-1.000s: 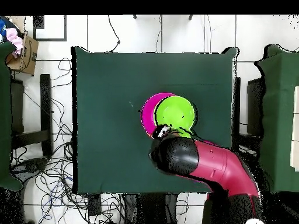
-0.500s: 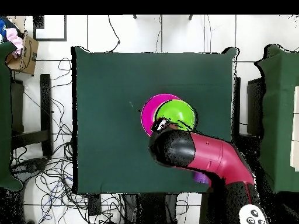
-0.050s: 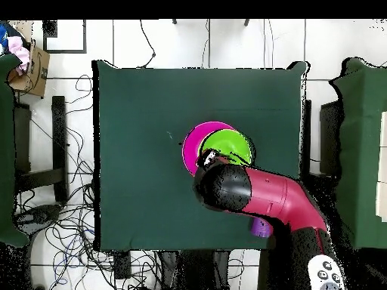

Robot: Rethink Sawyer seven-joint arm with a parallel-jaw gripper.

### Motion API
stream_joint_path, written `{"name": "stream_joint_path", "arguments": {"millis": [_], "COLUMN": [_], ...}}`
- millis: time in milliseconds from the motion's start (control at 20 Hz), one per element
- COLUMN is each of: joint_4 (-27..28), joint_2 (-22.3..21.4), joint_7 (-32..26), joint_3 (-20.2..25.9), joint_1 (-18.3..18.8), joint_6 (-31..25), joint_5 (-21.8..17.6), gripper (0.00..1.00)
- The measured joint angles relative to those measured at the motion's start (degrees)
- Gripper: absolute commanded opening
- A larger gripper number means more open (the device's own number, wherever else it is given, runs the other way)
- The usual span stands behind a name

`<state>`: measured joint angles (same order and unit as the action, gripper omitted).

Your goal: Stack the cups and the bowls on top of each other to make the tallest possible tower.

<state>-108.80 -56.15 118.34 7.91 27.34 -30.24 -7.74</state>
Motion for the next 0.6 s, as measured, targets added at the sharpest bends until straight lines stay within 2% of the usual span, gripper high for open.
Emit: {"name": "stream_joint_path", "arguments": {"millis": [600], "joint_4": [2.4], "joint_2": [-0.1], "joint_7": [0.0], "joint_3": [-0.2], "joint_1": [-0.3], "joint_6": [0.0], "joint_5": [0.0], "gripper": [0.0]}}
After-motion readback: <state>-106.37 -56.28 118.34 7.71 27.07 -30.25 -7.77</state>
